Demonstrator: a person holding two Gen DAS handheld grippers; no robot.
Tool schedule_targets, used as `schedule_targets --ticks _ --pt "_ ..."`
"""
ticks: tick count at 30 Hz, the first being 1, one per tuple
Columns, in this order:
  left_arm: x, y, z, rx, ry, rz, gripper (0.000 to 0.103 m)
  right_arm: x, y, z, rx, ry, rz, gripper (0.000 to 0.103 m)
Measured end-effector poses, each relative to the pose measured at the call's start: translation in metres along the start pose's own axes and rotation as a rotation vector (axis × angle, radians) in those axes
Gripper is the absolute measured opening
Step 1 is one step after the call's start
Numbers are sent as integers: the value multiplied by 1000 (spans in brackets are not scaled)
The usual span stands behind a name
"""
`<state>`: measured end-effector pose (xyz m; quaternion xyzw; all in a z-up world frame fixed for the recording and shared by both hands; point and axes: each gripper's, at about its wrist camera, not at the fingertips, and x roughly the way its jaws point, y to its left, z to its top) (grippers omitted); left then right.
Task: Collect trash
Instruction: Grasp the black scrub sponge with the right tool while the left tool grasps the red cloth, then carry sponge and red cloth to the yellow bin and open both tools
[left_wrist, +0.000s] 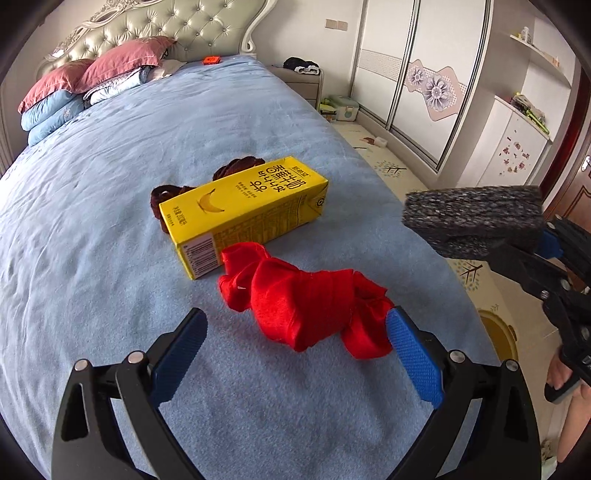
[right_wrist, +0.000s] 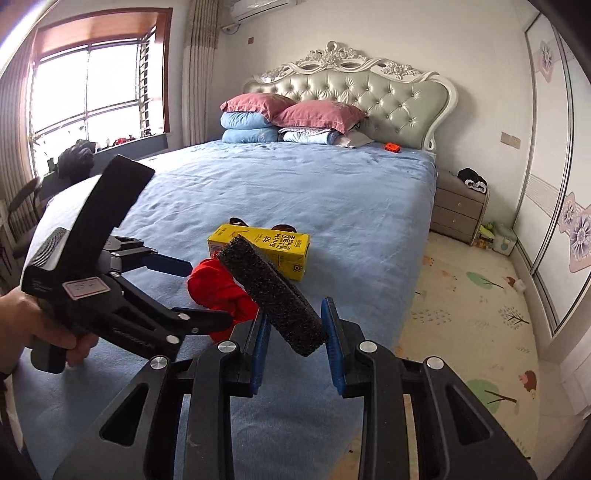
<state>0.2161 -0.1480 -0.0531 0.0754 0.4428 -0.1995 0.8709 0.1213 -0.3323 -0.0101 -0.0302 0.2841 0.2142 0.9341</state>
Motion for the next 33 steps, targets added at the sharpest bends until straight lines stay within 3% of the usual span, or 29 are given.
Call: schedule_targets --ticks 5,8,9,12,17,25,33 --pt "25 -8 8 -11 56 36 97 -13 -10 -11 75 -20 37 28" --pt "23 -12 6 -14 30 30 71 -20 -16 -19 110 -30 47 28" --pt "20 -15 5 -4 23 21 55 -23 -18 -22 124 -32 51 28" --pt "11 -23 -2 17 12 34 42 -30 -23 -30 161 -36 61 28" --pt "-13 -32 -17 2 -31 -6 41 -38 -29 -46 231 -46 61 28" --pt "-52 -68 -37 74 -80 -69 41 -77 -24 -67 267 -75 48 28" --pt "-57 -123 -53 149 -46 -191 41 -137 -38 -103 316 -99 -72 28"
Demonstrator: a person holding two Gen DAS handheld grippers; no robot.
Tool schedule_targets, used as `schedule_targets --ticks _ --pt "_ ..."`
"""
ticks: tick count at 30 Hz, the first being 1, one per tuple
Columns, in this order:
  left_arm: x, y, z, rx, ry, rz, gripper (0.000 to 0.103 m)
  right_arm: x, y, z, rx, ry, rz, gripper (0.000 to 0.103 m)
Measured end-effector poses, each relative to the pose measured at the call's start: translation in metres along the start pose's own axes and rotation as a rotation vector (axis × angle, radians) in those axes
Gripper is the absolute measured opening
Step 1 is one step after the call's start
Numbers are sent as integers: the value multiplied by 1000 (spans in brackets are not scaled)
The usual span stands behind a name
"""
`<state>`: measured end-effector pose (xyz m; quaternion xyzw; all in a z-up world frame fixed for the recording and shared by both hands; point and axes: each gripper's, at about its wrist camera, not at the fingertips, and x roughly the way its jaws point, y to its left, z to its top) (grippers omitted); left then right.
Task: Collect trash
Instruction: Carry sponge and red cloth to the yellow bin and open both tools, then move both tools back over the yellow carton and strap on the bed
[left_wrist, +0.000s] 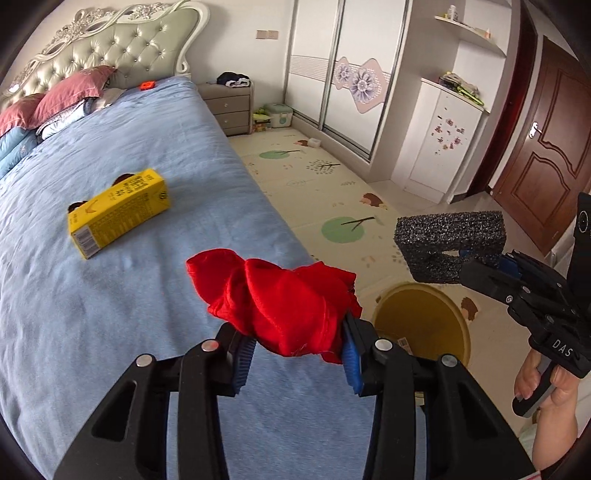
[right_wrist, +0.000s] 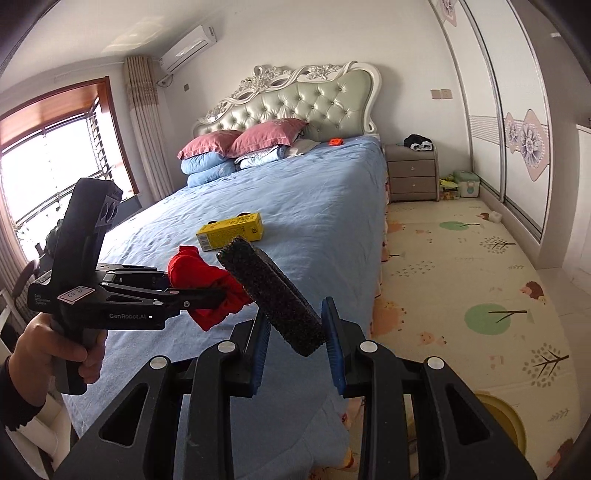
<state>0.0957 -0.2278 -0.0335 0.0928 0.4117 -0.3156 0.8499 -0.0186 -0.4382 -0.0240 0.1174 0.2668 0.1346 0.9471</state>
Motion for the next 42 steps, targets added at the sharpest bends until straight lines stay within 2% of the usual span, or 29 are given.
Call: schedule_targets --ticks 9,16,23,27,32,33,34,35,36,39,42 --pt "32 -89 5 136 53 -108 41 -68 -51 -41 55 -13 -225 28" --pt "80 -159 1 233 170 -203 41 -96 -99 -91 156 44 -336 28" --pt "139 -204 -11 249 332 -292 42 -106 -139 -132 261 93 -415 28" --pt "170 -215 -14 257 389 -286 42 -102 -159 -149 314 133 -435 28" --pt "192 -217 -17 264 420 -258 43 -91 -176 -159 360 164 -423 29" --pt "194 -215 -18 259 427 -262 50 -89 -175 -160 360 167 -423 32" --pt "196 -213 -18 248 427 -265 59 -87 -176 -159 358 171 -427 53" --pt "197 -212 -17 237 426 -252 86 -85 -176 -158 353 173 -451 78" --pt "197 -211 -16 226 418 -218 99 -85 -174 -157 334 160 -485 82" --pt "196 -207 -13 218 393 -190 98 -87 -171 -154 303 140 -501 81" --pt "191 -201 -11 194 369 -171 98 -93 -179 -157 364 120 -451 81"
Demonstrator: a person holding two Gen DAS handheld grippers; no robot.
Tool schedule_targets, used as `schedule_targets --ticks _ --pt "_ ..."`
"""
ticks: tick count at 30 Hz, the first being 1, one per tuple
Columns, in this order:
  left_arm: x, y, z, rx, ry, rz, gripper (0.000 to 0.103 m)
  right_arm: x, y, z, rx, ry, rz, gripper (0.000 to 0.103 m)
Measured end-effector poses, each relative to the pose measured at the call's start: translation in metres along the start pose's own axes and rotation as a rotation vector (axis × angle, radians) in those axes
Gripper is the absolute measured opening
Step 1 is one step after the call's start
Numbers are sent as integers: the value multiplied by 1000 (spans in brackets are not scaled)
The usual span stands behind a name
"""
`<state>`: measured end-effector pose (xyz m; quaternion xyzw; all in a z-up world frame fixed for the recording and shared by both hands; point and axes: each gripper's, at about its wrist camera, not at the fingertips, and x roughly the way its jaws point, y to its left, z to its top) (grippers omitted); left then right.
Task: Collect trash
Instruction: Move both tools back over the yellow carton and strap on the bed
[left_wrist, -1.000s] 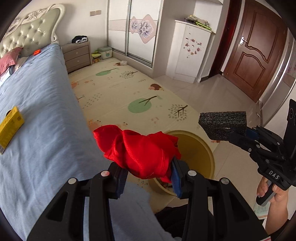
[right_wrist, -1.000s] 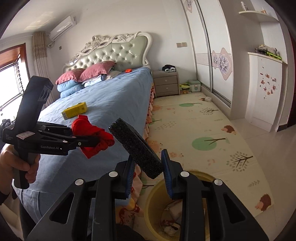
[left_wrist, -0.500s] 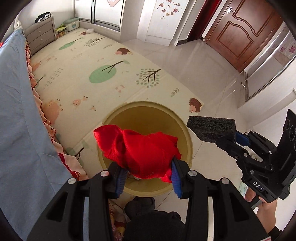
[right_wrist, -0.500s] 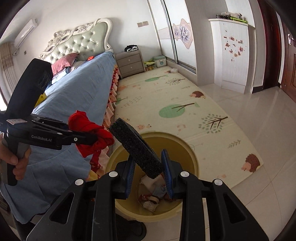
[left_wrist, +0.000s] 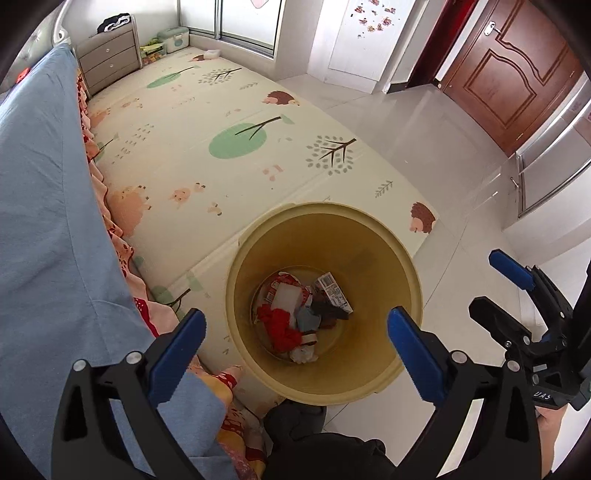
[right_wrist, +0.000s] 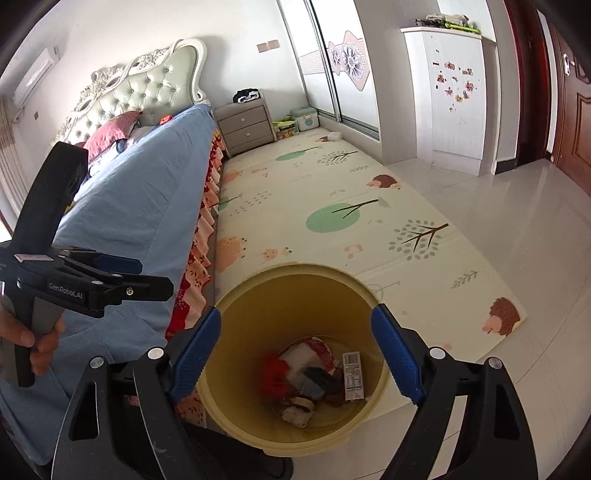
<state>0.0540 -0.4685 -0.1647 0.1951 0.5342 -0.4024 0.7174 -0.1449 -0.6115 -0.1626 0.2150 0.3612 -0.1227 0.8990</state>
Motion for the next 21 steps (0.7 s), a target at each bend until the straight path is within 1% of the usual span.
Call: schedule_targets --ticks 3,8,12,14,18,21 --pt "-11 0 1 -4 -49 8 98 -5 -2 -2 25 6 9 80" --pt "-41 -7 -2 19 -168 -7 98 -14 2 -2 51 7 53 80" --pt "-75 -13 -7 62 -263 14 98 -25 24 5 10 -16 77 80" --pt "-96 -10 -12 71 -309 24 98 -31 39 10 -20 -33 101 80" --pt "-138 14 -26 48 -384 57 99 -40 76 25 -94 -61 146 80" --pt "-168 47 -40 2 -429 94 99 -41 109 37 -142 -72 216 80"
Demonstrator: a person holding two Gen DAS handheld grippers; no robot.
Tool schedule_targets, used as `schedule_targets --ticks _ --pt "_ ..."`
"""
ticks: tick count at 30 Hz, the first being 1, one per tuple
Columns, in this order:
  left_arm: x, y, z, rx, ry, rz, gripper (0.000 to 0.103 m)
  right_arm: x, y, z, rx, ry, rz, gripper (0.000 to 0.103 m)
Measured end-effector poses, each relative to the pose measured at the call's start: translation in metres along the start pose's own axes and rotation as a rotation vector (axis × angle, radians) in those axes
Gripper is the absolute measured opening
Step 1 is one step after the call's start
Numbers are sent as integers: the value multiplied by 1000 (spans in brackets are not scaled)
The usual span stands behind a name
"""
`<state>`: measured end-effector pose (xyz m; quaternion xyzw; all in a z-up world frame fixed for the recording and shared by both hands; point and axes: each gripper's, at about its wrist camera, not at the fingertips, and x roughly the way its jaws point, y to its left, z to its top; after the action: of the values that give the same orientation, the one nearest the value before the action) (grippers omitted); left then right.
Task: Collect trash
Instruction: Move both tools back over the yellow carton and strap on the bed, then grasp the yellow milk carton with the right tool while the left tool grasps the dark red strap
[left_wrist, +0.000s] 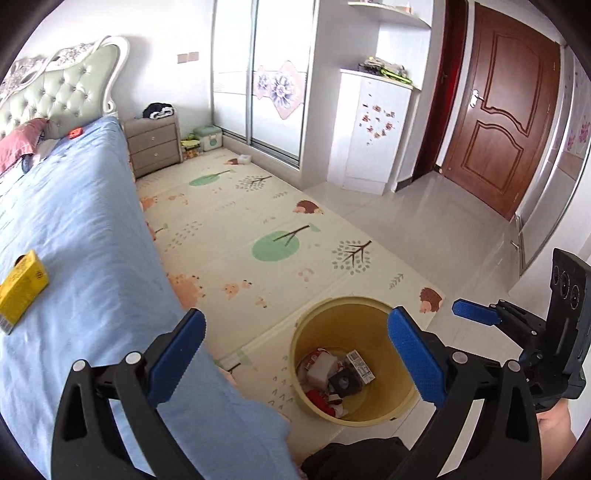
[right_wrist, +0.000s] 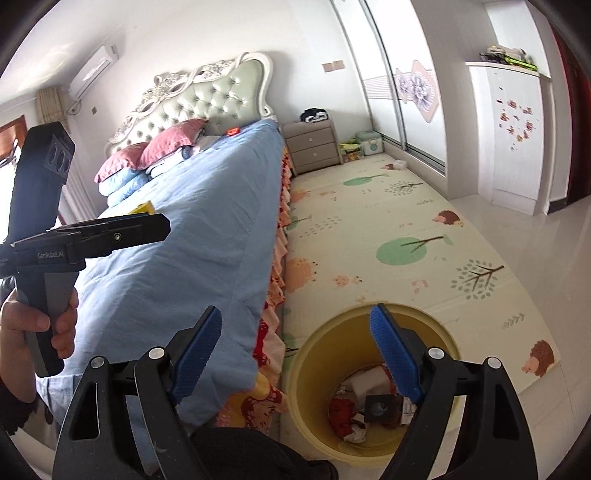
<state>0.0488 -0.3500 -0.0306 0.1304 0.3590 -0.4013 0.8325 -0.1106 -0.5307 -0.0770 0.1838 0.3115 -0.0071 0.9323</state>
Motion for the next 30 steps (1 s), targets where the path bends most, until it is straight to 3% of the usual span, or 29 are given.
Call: schedule_targets --ticks 9,15,30 --pt "-69 132 -28 -193 -41 173 99 45 121 42 -216 16 174 86" --pt "-105 189 -48 -255 -74 262 99 75 195 62 -325 25 252 90" --pt "-118 284 -65 -322 -63 334 99 161 266 104 -385 126 400 90"
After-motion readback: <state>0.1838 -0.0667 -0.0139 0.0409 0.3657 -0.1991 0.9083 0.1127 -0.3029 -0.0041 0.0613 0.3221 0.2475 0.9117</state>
